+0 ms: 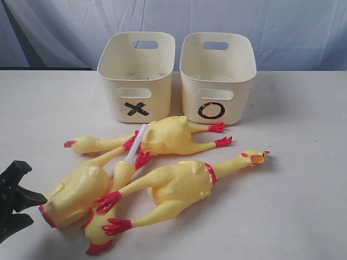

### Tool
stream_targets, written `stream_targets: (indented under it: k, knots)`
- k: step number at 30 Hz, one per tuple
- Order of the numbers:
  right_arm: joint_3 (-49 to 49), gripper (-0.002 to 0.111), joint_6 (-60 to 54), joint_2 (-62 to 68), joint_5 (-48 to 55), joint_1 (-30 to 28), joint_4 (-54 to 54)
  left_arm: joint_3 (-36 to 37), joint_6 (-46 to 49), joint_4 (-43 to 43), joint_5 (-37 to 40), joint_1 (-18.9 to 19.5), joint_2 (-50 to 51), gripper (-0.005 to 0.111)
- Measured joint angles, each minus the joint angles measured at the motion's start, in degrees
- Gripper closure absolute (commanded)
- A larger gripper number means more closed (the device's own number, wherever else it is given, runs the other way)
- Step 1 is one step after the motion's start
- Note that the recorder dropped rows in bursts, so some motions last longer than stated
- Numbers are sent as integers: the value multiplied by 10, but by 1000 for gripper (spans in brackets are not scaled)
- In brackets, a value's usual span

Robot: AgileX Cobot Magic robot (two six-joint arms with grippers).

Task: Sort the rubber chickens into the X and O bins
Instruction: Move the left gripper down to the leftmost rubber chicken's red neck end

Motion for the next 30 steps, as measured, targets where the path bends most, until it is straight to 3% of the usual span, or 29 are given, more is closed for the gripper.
stream_targets:
  k: [23,30]
  knots:
    - [0,109,0,0,0,0,0,0,19,-26,-6,0,37,64]
    - [0,109,0,0,0,0,0,0,86,-105,-1,0,45,64]
